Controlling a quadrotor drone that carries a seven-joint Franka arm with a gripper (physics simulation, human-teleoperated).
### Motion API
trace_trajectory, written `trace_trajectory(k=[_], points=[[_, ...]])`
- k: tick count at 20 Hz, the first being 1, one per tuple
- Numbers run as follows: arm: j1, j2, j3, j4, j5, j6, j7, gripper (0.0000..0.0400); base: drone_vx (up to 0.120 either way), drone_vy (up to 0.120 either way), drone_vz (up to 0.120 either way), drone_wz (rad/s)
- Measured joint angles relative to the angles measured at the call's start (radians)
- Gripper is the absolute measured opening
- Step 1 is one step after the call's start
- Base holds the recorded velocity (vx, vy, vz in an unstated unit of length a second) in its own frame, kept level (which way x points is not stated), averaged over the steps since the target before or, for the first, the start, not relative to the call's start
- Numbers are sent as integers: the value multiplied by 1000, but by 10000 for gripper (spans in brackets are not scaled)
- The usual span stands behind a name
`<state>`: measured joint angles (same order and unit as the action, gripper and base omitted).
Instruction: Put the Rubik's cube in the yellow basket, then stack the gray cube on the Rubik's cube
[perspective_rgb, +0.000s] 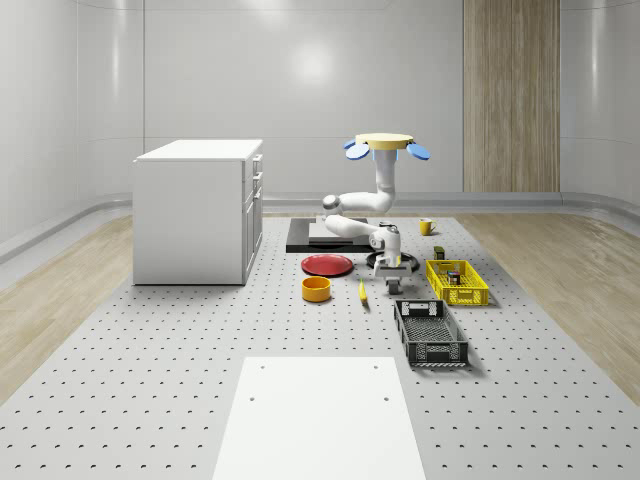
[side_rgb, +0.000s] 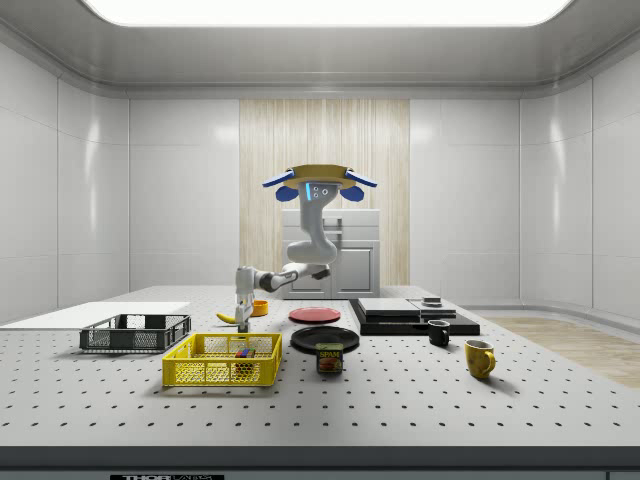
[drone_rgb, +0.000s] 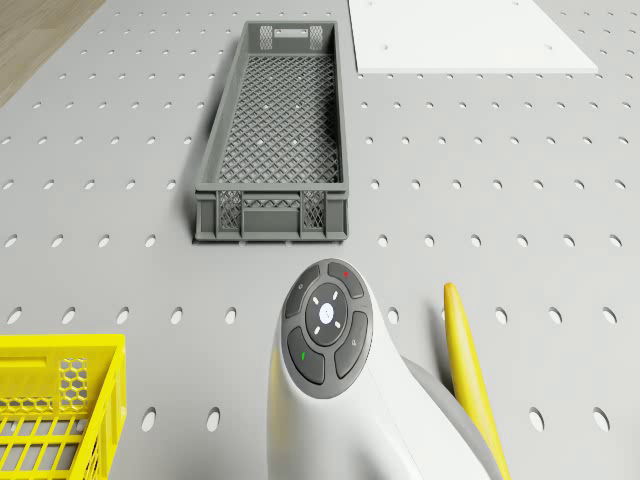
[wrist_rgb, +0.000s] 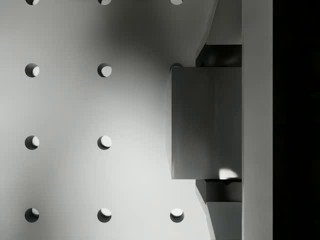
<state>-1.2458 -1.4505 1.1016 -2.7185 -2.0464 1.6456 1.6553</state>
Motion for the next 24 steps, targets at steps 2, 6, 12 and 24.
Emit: trace_trajectory(k=[2,6,12,24], points=[[5,-1,21,-11,20,-11,1,251,0,0,120,0],[11,-3,54,-25,50,-27,2,251,-30,20,120,0],[14,-6,75,-33,70,-35,4,251,-120,120,120,0],[13,-12,83,-36,79,-34,6,251,-60,120,27,0]])
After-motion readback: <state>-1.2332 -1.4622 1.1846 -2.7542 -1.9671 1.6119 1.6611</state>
